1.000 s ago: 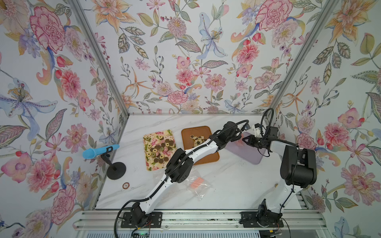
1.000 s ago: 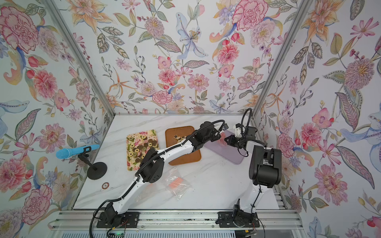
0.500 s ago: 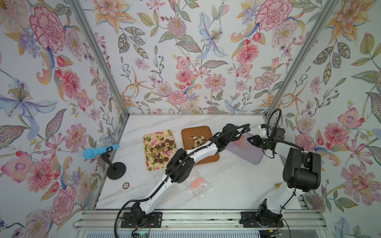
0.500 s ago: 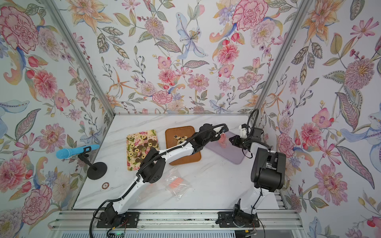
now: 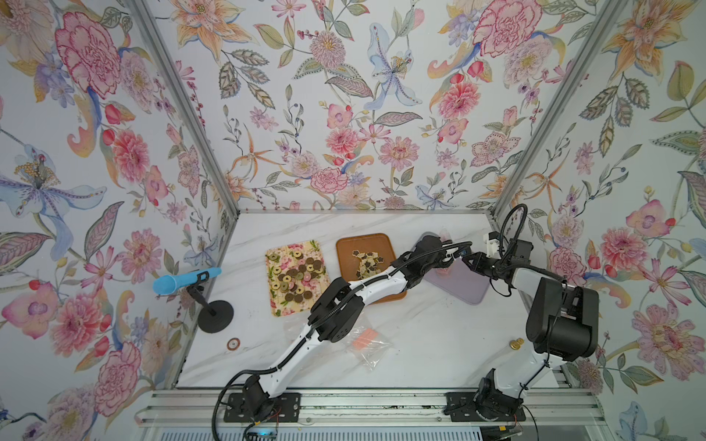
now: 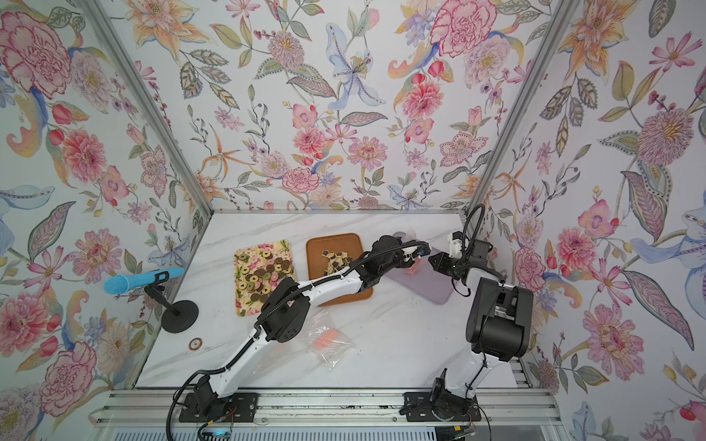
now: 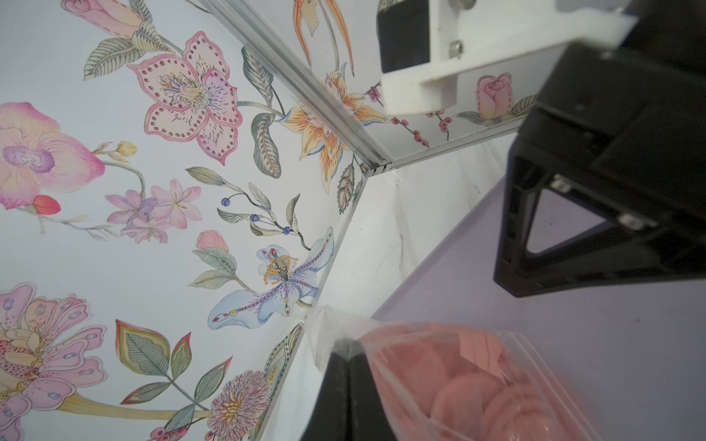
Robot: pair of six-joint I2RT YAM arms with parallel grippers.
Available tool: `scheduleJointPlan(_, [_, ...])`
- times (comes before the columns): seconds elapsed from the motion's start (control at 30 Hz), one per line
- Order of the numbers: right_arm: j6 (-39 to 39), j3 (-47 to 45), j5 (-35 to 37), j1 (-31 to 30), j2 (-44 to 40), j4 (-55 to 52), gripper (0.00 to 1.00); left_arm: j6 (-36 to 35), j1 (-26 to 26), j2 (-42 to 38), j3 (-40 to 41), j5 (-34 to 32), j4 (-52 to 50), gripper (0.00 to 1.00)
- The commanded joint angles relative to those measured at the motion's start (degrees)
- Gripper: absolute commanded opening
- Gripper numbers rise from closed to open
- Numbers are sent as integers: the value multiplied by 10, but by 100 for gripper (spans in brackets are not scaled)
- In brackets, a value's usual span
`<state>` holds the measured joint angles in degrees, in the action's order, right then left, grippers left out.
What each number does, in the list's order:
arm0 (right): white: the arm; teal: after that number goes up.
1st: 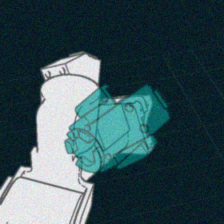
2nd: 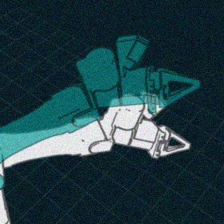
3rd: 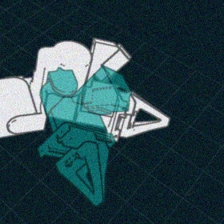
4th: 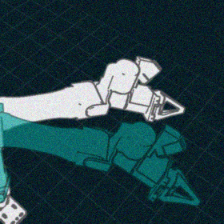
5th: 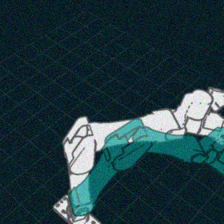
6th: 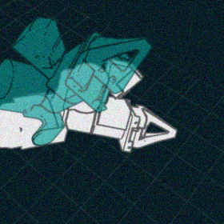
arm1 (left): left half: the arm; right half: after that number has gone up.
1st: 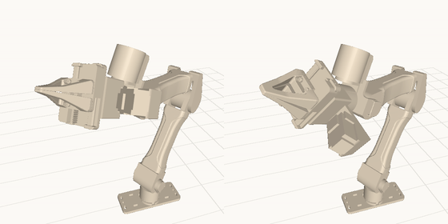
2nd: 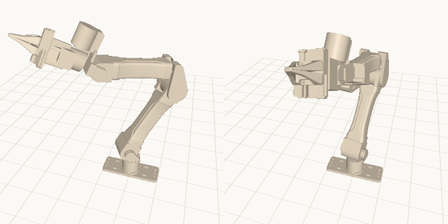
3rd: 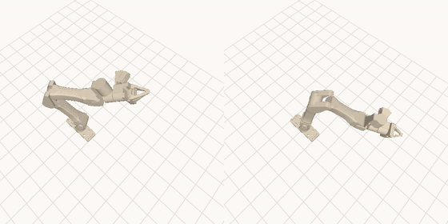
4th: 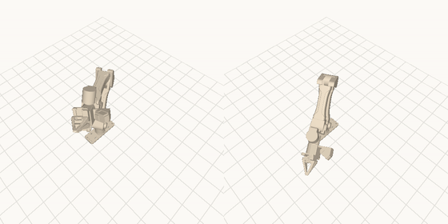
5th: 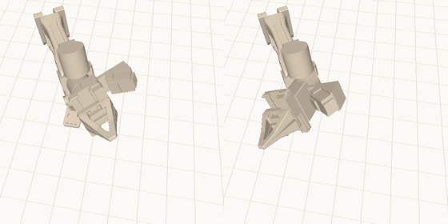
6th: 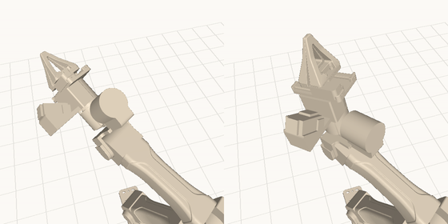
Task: Pour cookies out of the ziploc bag
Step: 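Pour the cookies out of the ziploc bag onto the tray.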
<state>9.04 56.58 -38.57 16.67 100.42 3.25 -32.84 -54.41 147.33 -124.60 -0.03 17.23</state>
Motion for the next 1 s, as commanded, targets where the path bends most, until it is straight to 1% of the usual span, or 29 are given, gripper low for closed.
scheduleJointPlan(0.0, [29, -8, -22, 11, -13, 55, 17, -5, -6, -20, -1, 41, 28, 0])
scheduleJointPlan(0.1, [59, -10, -38, 17, -11, 91, 17, -3, -8, -27, 5, 42, 35, 0])
scheduleJointPlan(0.33, [71, 13, -24, 18, -10, 97, 20, 6, -10, -43, 40, 52, 84, 0])
scheduleJointPlan(0.43, [96, 24, -28, 19, 0, 130, 20, 2, -10, -38, 35, 56, 91, 0])
scheduleJointPlan(0.6, [155, 52, -59, 18, 27, 189, 25, 6, -10, -40, 32, 62, 98, 0])
scheduleJointPlan(0.67, [170, 62, -69, 16, 37, 200, 25, 0, -11, -39, 25, 67, 99, 0])
scheduleJointPlan(0.87, [179, 64, -70, 10, 44, 216, 26, -2, -7, -35, 8, 69, 106, 0])
scheduleJointPlan(0.97, [183, 76, -77, 6, 61, 218, 27, -2, -7, -33, 7, 74, 108, 0])
